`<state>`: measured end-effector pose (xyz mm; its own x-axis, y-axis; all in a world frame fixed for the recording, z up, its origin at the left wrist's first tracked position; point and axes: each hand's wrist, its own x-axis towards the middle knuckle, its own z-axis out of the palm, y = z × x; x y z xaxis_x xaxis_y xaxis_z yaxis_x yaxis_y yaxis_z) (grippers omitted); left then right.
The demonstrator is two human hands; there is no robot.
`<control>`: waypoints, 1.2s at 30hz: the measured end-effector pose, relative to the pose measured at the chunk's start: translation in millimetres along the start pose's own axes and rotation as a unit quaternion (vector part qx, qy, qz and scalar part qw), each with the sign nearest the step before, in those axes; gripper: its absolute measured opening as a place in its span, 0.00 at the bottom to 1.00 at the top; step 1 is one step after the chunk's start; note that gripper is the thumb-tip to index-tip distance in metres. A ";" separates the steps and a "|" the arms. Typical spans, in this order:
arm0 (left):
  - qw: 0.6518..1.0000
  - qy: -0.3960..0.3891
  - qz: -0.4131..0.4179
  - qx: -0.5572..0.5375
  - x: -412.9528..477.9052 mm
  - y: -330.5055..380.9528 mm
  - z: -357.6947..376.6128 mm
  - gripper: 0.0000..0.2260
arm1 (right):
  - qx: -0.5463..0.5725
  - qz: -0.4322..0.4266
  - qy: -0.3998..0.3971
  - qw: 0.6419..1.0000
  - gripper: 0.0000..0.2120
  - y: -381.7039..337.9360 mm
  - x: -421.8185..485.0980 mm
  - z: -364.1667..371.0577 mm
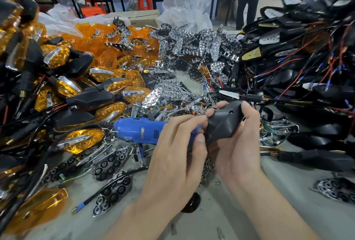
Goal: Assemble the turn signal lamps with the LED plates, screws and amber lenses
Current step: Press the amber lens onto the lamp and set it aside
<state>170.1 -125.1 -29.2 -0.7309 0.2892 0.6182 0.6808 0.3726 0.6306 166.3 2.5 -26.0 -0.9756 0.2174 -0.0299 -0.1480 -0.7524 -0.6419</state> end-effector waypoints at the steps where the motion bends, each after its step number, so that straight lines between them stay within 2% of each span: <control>1: 1.000 0.002 -0.011 -0.012 0.5 1.3 -0.5 0.12 | 0.003 0.001 0.017 1.000 0.17 -1.3 1.9 -0.8; 3: 0.996 0.012 -0.058 -0.065 1.5 4.1 -2.0 0.10 | 0.001 0.002 0.037 0.999 0.18 -2.7 5.2 -1.5; 6: 0.966 0.056 -0.198 -0.155 2.3 4.4 -8.2 0.09 | -0.016 0.006 0.057 0.998 0.18 -2.4 5.9 -1.2; 8: 0.917 0.119 -0.302 -0.232 1.9 1.4 -17.7 0.09 | -0.011 0.019 0.069 0.997 0.18 -5.0 5.1 -0.6; 10: 0.849 0.186 -0.387 -0.309 1.2 -2.2 -30.3 0.08 | -0.008 0.033 0.085 0.996 0.18 -8.7 5.2 0.4; 12: 0.778 0.243 -0.434 -0.383 -1.0 -3.9 -41.7 0.11 | -0.016 0.036 0.088 0.995 0.19 -12.0 5.3 2.7; 13: 0.761 0.247 -0.445 -0.403 -3.0 -5.4 -45.3 0.11 | -0.035 0.030 0.088 0.995 0.19 -13.1 5.0 3.9; 16: 0.747 0.164 -0.501 -0.405 0.6 -4.7 -51.1 0.11 | -0.137 0.012 0.105 0.985 0.28 -13.0 3.0 3.8; 17: 0.725 0.142 -0.529 -0.418 4.9 -2.1 -51.2 0.12 | -0.161 0.011 0.108 0.981 0.29 -12.9 2.4 2.9; 18: 0.697 0.117 -0.564 -0.427 11.7 2.3 -52.0 0.13 | -0.176 0.011 0.106 0.979 0.28 -13.3 1.9 1.5; 20: 0.665 0.062 -0.619 -0.412 26.2 10.9 -50.5 0.14 | -0.209 0.022 0.097 0.973 0.23 -14.3 0.0 -1.9; 24: 0.665 0.063 -0.644 -0.373 47.8 5.4 -32.8 0.18 | -0.348 0.040 0.065 0.934 0.17 -10.9 -5.9 -5.2; 27: 0.669 0.088 -0.650 -0.348 53.7 -0.8 -17.1 0.19 | -0.428 0.021 0.047 0.902 0.19 -8.2 -7.1 -1.4; 30: 0.666 0.135 -0.650 -0.340 62.7 -4.0 -3.8 0.15 | -0.399 0.041 0.046 0.915 0.21 -11.6 -6.7 0.2; 32: 0.661 0.171 -0.648 -0.336 67.2 -8.2 0.5 0.17 | -0.361 0.058 0.048 0.929 0.20 -13.5 -7.8 0.8; 34: 0.673 0.201 -0.630 -0.332 68.4 -12.4 2.3 0.19 | -0.311 0.064 0.028 0.948 0.19 -14.7 -9.9 2.7; 36: 0.680 0.229 -0.601 -0.352 74.2 -12.4 -1.5 0.16 | -0.246 0.052 -0.002 0.968 0.17 -18.9 -9.6 5.1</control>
<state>107.5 -109.6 9.5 -0.7977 -0.2163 -0.5629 -0.4234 -0.4638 0.7782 177.6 11.5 -9.6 -0.9818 0.1536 -0.1115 0.0450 -0.3824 -0.9229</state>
